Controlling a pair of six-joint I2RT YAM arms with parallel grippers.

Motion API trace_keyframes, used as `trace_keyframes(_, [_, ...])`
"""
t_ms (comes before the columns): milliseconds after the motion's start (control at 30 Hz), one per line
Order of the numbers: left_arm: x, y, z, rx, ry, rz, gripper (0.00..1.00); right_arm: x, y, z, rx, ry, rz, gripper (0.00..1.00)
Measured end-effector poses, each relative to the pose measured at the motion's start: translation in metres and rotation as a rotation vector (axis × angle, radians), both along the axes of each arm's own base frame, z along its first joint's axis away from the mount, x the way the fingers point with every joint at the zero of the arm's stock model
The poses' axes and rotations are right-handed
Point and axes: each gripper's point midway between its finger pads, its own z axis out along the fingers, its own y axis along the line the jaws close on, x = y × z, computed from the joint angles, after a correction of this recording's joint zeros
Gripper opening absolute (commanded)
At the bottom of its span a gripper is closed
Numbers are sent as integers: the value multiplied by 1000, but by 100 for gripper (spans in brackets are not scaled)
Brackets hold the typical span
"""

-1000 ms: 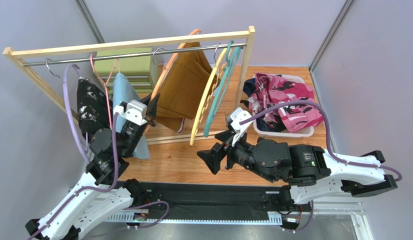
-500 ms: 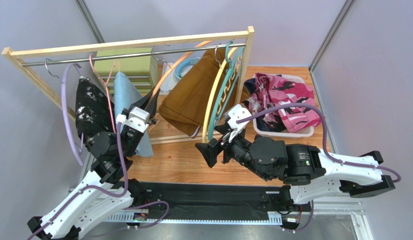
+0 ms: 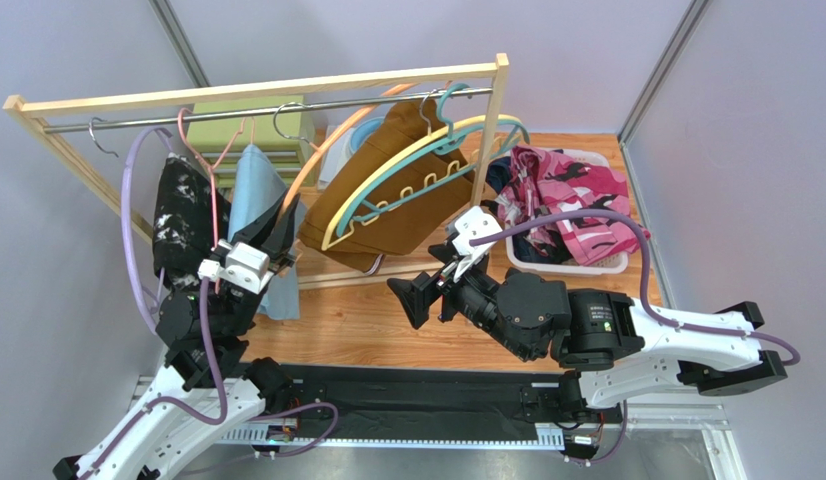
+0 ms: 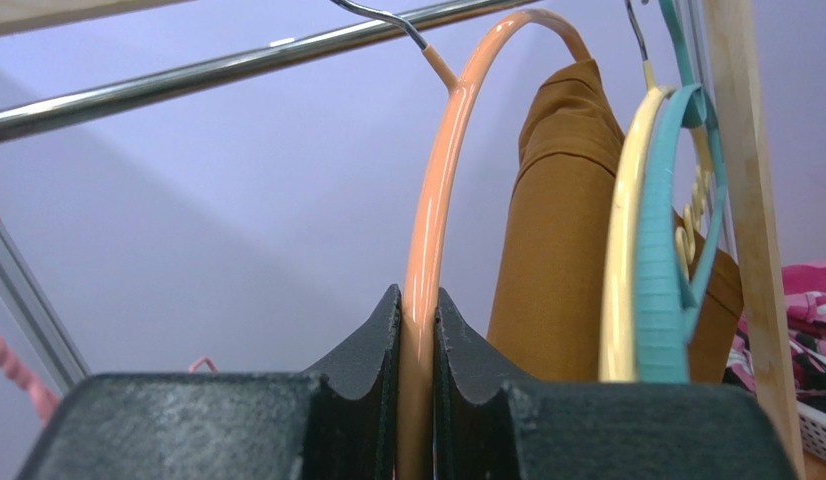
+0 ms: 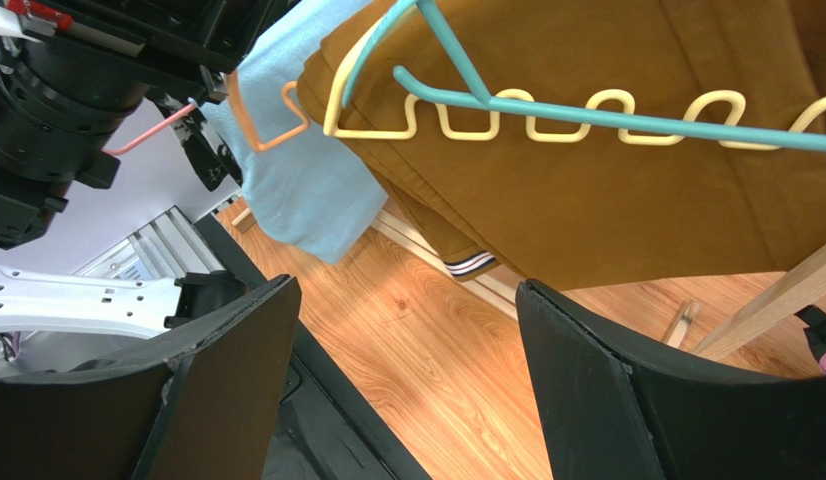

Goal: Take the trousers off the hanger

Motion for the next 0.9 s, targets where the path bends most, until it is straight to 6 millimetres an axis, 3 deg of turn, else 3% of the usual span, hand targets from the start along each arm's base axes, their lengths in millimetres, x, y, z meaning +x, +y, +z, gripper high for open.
trace_keyframes(267, [-6, 26, -3, -29, 144, 52, 0, 0, -5, -2, -2, 9, -3, 85])
trace_keyframes(567, [-48, 76, 11, -122, 284, 71, 0, -8, -4, -10, -17, 43, 46, 85])
trace_keyframes(767, [-71, 102, 18, -239, 445, 64, 0, -26, 11, -12, -41, 57, 167, 87])
trace_keyframes(900, [-82, 113, 17, -318, 556, 58, 0, -40, 35, -7, -82, 5, 247, 88])
